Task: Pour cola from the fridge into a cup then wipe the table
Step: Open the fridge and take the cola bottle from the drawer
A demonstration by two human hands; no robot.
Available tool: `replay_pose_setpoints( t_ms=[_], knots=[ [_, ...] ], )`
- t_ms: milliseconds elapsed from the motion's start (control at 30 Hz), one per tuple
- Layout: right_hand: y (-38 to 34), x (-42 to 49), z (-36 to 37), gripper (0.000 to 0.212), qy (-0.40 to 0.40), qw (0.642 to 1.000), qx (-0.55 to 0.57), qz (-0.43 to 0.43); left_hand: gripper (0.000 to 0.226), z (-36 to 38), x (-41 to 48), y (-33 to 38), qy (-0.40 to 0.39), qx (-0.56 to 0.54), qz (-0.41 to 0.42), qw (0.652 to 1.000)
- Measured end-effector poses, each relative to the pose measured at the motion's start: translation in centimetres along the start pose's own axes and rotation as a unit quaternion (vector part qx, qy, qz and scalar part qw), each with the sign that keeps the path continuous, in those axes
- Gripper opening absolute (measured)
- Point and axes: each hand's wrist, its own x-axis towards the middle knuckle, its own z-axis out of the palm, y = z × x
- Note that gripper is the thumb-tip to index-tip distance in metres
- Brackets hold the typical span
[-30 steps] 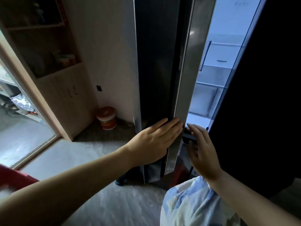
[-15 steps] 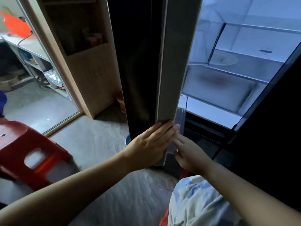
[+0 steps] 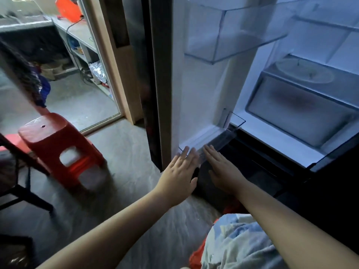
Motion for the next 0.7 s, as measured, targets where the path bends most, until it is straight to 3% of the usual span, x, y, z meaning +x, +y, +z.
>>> replay_pose_setpoints(
  t_ms=[100,267,567,700],
  knots=[
    [0.6,1.4,-0.7,0.072,0.001,1.0,-0.01,-0.01,0.071,1.4,0.9,-0.2,-0.082,-0.007,-0.084,0.993],
    [1.7,4.5,-1.3,0.073,-0.017,0.998,-0.062,0.003,0.08,2.1,1.9,-2.7,-0.12,0.019,-0.151,0.981],
    [1.3,11.0,0.2,0.077,-0.04,0.988,-0.143,0.033,0.087,1.9,4.0,-12.4,-0.113,0.036,-0.097,0.988],
    [1.0,13.6,1.6,0.08,-0.025,0.993,-0.102,0.056,0.089,2.2,5.8,-17.7,-0.094,0.028,-0.062,0.993]
  ],
)
